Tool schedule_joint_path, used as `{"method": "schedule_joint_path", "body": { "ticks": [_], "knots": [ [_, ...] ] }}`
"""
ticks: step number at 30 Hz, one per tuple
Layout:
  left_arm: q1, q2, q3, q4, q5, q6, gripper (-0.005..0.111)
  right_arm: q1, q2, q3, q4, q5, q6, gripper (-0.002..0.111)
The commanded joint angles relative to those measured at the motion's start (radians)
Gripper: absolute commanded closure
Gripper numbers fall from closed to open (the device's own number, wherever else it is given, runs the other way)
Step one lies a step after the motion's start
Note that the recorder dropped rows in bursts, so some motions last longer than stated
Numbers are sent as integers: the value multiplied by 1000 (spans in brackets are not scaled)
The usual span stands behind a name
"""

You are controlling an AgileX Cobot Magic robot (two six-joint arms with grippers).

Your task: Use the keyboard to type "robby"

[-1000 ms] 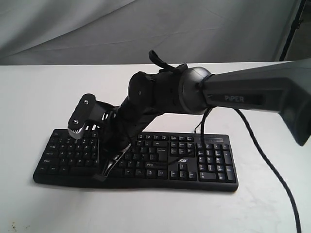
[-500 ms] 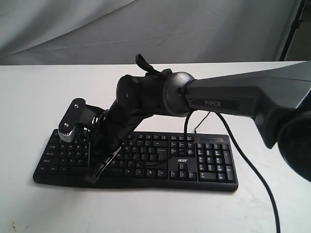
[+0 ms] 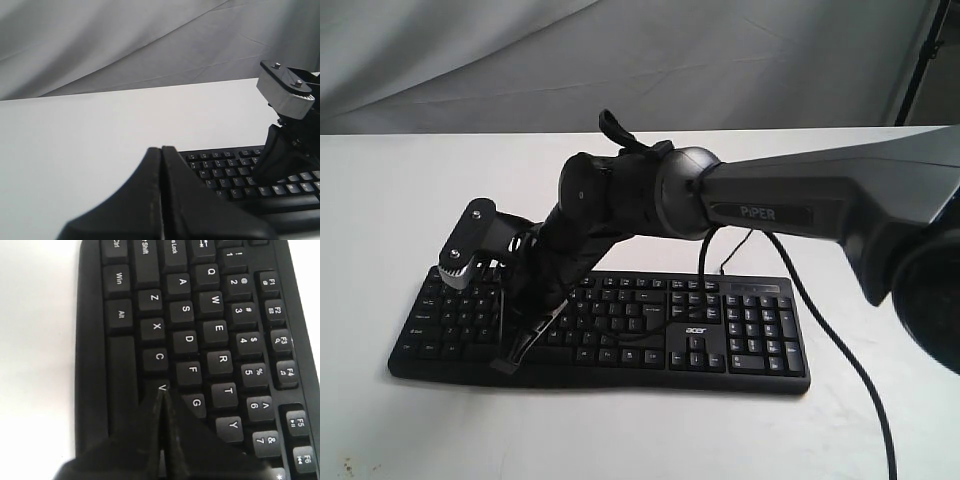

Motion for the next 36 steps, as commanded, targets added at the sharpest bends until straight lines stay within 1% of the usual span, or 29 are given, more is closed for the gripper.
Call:
{"method": "schedule_joint_path", "body": {
  "ticks": [1, 36],
  "knots": [
    [-6, -3, 4, 5, -5, -3, 107, 4, -1, -4, -1, -8, 6, 108],
    [-6, -3, 4, 5, -5, -3, 107, 4, 38, -4, 3, -1, 5, 108]
  ]
}}
